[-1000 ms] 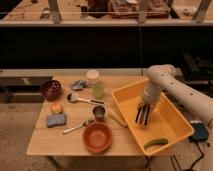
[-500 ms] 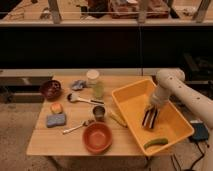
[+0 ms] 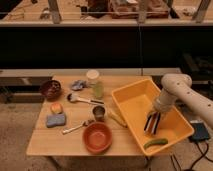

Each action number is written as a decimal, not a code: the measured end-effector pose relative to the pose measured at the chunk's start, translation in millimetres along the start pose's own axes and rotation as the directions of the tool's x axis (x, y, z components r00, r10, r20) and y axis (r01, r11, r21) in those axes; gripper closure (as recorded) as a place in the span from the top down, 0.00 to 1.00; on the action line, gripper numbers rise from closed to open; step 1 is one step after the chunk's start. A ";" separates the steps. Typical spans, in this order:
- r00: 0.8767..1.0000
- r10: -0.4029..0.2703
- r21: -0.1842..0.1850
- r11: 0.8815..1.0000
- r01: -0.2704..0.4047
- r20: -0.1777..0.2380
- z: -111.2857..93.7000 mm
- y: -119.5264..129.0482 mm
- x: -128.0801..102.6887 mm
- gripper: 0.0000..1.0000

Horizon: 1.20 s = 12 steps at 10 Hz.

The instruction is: Wipe tray with eraser

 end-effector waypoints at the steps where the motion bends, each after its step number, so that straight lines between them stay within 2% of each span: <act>1: 1.000 -0.014 -0.001 1.000 0.014 0.005 0.8 -2.9 -8.5 0.44; 4: 0.997 -0.073 0.003 0.997 0.073 0.004 2.9 -32.9 -27.1 0.44; 8: 0.986 -0.167 -0.006 0.986 0.167 -0.023 -12.5 -76.5 -39.2 0.44; 10: 0.982 -0.183 -0.008 0.983 0.183 -0.038 -17.4 -88.3 -34.4 0.44; 12: 0.982 -0.183 -0.015 0.983 0.183 -0.045 -20.8 -98.6 -18.4 0.44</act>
